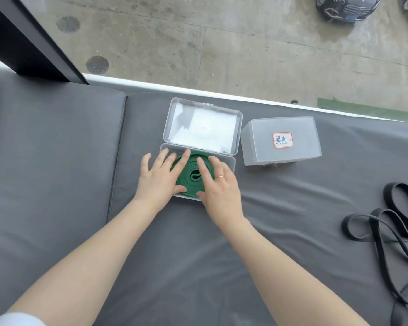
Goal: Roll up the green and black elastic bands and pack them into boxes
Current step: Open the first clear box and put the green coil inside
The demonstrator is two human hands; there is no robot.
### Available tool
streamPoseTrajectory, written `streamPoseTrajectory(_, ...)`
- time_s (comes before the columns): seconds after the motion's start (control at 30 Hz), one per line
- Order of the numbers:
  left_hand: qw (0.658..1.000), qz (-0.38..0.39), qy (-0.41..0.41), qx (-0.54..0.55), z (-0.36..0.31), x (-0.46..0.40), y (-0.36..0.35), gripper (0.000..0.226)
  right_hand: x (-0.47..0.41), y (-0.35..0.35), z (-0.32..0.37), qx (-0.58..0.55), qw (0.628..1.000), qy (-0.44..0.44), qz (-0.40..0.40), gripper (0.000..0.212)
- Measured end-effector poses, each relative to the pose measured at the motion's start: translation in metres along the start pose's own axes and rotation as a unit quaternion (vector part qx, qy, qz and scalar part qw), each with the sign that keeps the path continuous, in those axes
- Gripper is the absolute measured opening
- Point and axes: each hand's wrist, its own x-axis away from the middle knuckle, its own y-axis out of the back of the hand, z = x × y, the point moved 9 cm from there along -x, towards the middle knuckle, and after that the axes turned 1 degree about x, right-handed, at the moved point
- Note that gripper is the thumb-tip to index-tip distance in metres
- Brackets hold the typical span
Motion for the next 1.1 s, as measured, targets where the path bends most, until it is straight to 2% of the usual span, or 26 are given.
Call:
streamPoseTrajectory(0.07, 0.998, 0.049, -0.003, -0.028, -0.003, -0.001, -0.003, 0.091, -0.001, -0.014, 0.009, -0.025, 0.997, 0.035, 0.061, 0.086)
streamPoseTrajectory(0.13, 0.994, 0.093, 0.010, -0.048, -0.004, -0.006, -0.008, 0.087, -0.003, -0.031, 0.008, -0.034, 0.988, 0.017, 0.151, 0.077)
streamPoseTrajectory(0.17, 0.993, 0.104, 0.019, -0.050, -0.004, -0.008, -0.012, 0.088, -0.005, -0.033, 0.007, -0.030, 0.985, 0.010, 0.170, 0.076)
streamPoseTrajectory(0.27, 0.990, 0.123, 0.044, -0.053, -0.005, -0.014, -0.013, 0.089, -0.015, -0.028, 0.009, 0.006, 0.987, 0.017, 0.158, 0.074)
streamPoseTrajectory(0.37, 0.989, 0.122, 0.049, -0.060, -0.009, -0.004, -0.002, 0.082, -0.019, -0.016, 0.014, 0.025, 0.986, 0.035, 0.162, 0.061)
streamPoseTrajectory(0.47, 0.992, 0.107, 0.051, -0.042, -0.014, 0.009, 0.013, 0.074, -0.009, -0.001, 0.008, -0.055, 0.981, 0.023, 0.185, 0.052)
streamPoseTrajectory(0.57, 0.995, 0.098, 0.030, 0.007, -0.032, 0.023, 0.023, 0.068, 0.022, 0.016, -0.018, -0.152, 0.976, -0.011, 0.153, 0.044)
streamPoseTrajectory(0.73, 0.992, 0.097, 0.018, 0.074, -0.073, 0.046, 0.038, 0.060, 0.093, 0.013, -0.076, -0.184, 0.961, -0.066, 0.194, 0.035)
streamPoseTrajectory(0.87, 0.990, 0.070, -0.006, 0.126, -0.122, 0.057, 0.058, 0.053, 0.136, 0.031, -0.135, -0.213, 0.956, -0.116, 0.167, 0.031)
streamPoseTrajectory(1.1, 0.967, 0.049, -0.077, 0.238, -0.264, 0.075, 0.068, 0.045, 0.208, 0.069, -0.253, -0.238, 0.952, -0.159, 0.104, 0.024)
